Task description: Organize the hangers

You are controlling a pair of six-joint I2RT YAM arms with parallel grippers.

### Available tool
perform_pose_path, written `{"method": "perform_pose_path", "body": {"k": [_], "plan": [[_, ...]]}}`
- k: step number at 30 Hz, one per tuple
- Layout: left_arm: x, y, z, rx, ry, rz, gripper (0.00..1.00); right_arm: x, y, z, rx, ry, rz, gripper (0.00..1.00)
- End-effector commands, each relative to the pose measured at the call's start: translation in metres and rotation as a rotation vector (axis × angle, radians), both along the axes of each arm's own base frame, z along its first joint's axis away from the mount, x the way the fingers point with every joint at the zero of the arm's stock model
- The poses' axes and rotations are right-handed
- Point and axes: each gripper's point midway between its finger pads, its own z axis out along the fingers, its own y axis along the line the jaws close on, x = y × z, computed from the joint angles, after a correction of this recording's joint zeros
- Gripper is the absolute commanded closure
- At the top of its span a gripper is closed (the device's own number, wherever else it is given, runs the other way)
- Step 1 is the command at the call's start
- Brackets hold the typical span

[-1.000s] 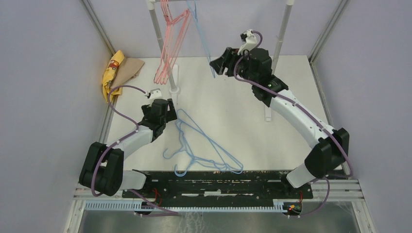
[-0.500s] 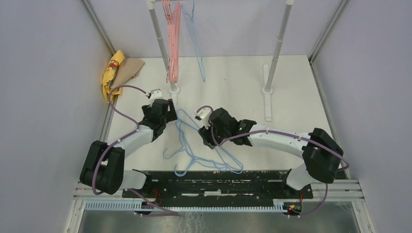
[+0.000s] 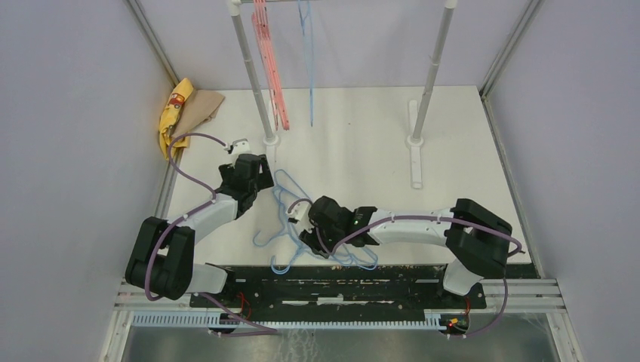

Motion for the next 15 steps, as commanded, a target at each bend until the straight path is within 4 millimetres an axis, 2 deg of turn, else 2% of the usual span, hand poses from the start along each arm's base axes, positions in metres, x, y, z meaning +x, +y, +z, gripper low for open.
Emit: {"method": "perform_pose_path", "body": {"k": [1, 8, 15], "plan": [[0.008, -0.002, 0.011, -0.051, -0.053, 0.033, 0.01, -0.009, 0.019, 0.001, 0.030, -0.041, 0.036, 0.51], [0.008, -0.002, 0.011, -0.050, -0.052, 0.033, 0.01, -0.020, 0.022, -0.006, 0.014, -0.049, 0.044, 0.52], [0.007, -0.001, 0.010, -0.050, -0.051, 0.036, 0.01, -0.023, 0.023, -0.026, -0.020, -0.040, 0.027, 0.55]]}}
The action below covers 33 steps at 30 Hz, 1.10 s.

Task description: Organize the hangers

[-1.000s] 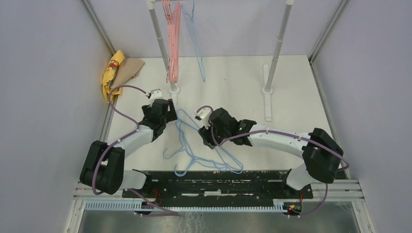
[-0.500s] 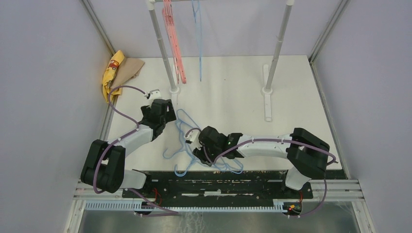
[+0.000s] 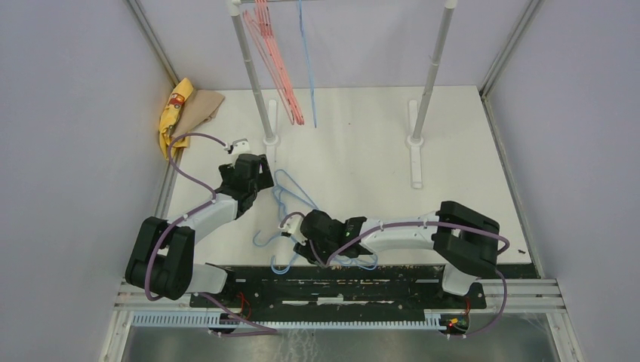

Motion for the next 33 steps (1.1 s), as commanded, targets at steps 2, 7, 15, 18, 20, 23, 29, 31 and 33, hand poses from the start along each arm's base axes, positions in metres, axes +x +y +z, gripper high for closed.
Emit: {"method": "perform_pose_path", "body": {"k": [2, 7, 15, 18, 20, 23, 29, 31, 33], "plan": [[0.007, -0.001, 0.010, -0.049, -0.051, 0.035, 0.01, 0.008, 0.007, -0.012, 0.006, -0.030, -0.054, 0.55], [0.006, 0.000, 0.012, -0.048, -0.054, 0.036, 0.01, 0.018, 0.004, -0.017, -0.011, -0.065, -0.108, 0.63], [0.006, 0.000, 0.013, -0.048, -0.056, 0.038, 0.01, 0.031, -0.006, -0.004, 0.012, -0.133, -0.185, 0.88], [0.006, 0.000, 0.013, -0.049, -0.058, 0.038, 0.01, 0.036, -0.009, 0.011, 0.051, -0.164, -0.215, 0.99], [0.006, 0.001, 0.013, -0.048, -0.057, 0.039, 0.01, 0.040, -0.013, 0.020, 0.076, -0.184, -0.241, 0.99], [0.005, 0.001, 0.014, -0.048, -0.060, 0.041, 0.01, 0.044, -0.020, 0.033, 0.094, -0.213, -0.269, 1.00], [0.004, 0.001, 0.017, -0.048, -0.066, 0.040, 0.01, 0.051, -0.043, 0.062, 0.100, -0.261, -0.311, 1.00], [0.004, 0.001, 0.016, -0.050, -0.065, 0.040, 0.01, 0.056, -0.057, 0.073, 0.120, -0.244, -0.360, 1.00], [0.005, 0.001, 0.016, -0.053, -0.065, 0.038, 0.01, 0.065, -0.074, 0.086, 0.166, -0.197, -0.416, 0.99]]}}
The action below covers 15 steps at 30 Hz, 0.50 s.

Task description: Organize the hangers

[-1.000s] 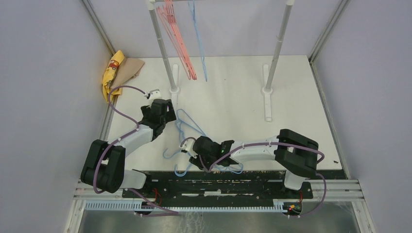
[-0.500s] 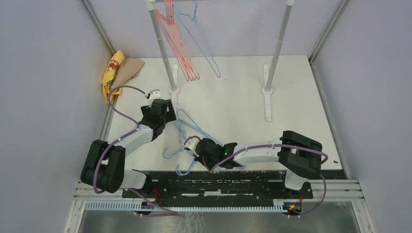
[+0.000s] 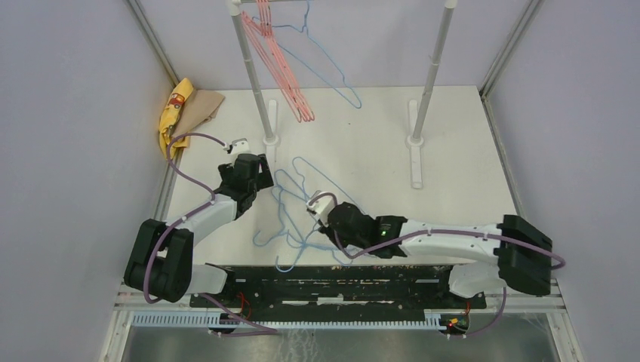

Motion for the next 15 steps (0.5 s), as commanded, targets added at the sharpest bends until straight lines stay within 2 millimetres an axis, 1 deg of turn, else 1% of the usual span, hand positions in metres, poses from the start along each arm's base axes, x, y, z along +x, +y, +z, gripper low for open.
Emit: {"method": "perform_pose_path", "body": {"k": [1, 5, 7, 9, 12, 15], "plan": [[0.006, 0.000, 0.012, -0.053, -0.055, 0.035, 0.01, 0.024, -0.041, 0.037, 0.117, 0.029, -0.142, 0.99], [0.006, -0.001, 0.011, -0.055, -0.054, 0.030, 0.01, 0.045, -0.070, 0.082, 0.261, 0.043, -0.218, 0.99], [0.006, 0.000, 0.011, -0.050, -0.053, 0.033, 0.01, 0.057, -0.081, 0.112, 0.310, 0.013, -0.246, 0.99], [0.006, 0.000, 0.012, -0.046, -0.053, 0.036, 0.01, 0.066, -0.090, 0.133, 0.333, -0.013, -0.271, 0.99], [0.006, 0.001, 0.011, -0.044, -0.050, 0.036, 0.01, 0.078, -0.097, 0.160, 0.373, -0.039, -0.297, 0.99], [0.006, 0.002, 0.010, -0.036, -0.049, 0.039, 0.01, 0.084, -0.098, 0.185, 0.427, -0.044, -0.297, 0.99]]}}
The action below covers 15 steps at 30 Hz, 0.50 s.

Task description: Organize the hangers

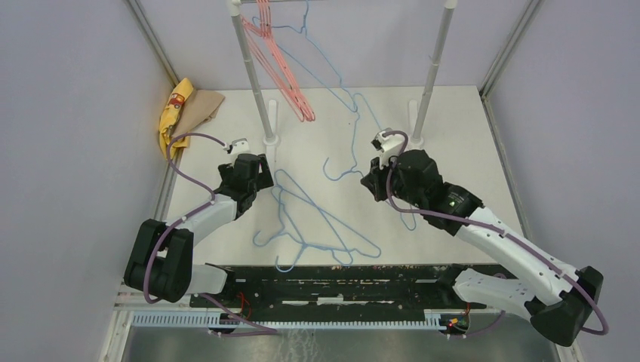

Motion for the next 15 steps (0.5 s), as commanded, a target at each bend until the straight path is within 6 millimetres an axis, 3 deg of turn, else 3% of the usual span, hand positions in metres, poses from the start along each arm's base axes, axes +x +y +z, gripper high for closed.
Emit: {"method": "perform_pose_path", "body": {"k": [1, 9, 15], "plan": [[0.006, 0.002, 0.010, -0.033, -0.049, 0.041, 0.01, 0.005, 0.002, 0.055, 0.107, -0.047, 0.020, 0.99], [0.006, 0.003, 0.010, -0.032, -0.047, 0.044, 0.01, 0.001, -0.011, 0.109, 0.159, -0.094, 0.010, 0.99], [0.005, 0.002, 0.013, -0.043, -0.057, 0.039, 0.01, 0.014, -0.024, 0.141, 0.149, -0.174, -0.046, 0.99]]}}
